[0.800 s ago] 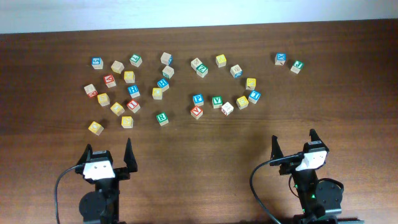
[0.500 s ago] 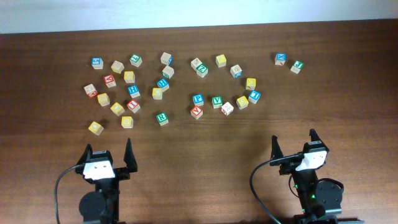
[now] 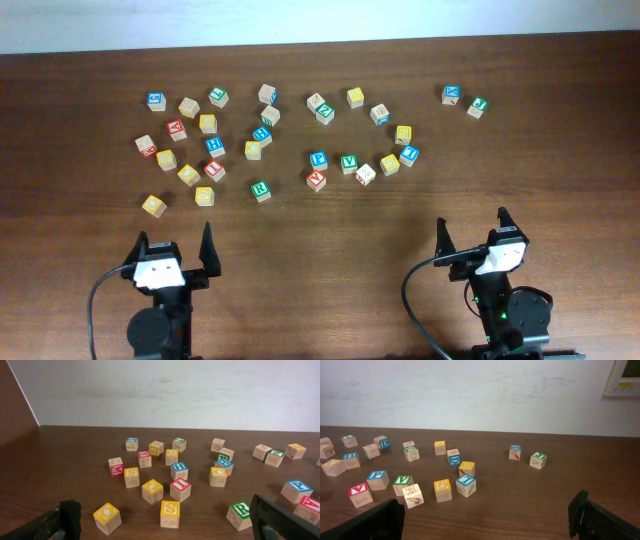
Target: Spell out RSS
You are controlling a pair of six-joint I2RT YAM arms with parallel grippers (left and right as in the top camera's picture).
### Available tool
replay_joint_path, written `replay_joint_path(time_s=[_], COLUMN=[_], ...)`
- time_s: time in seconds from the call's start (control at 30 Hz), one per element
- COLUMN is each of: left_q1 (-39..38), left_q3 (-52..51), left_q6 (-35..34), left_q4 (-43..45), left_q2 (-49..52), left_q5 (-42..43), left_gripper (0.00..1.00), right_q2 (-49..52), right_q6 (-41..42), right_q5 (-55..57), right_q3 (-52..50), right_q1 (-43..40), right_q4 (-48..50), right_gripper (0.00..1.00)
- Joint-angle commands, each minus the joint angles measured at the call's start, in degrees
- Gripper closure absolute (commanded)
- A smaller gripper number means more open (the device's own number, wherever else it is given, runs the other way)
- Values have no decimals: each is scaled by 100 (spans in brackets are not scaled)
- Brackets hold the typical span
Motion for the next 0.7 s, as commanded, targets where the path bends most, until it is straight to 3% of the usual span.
replay_joint_path(time_s=[0.0, 0.57, 0.67], left_q1=[35, 35, 35], left_q3=[-42, -44, -42], left_q6=[-57, -57, 111], left_q4=[-2, -2, 404], left_q2=[-44, -44, -44], left_q5=[63, 63, -380], left_gripper=[1, 1, 1], right_q2=[-42, -42, -42], right_q6=[-22, -22, -22], right_q5=[26, 26, 26], right_q3=[-37, -37, -37], right_q1=[-37, -37, -37], right_q4=[-22, -22, -22], right_gripper=[2, 2, 2])
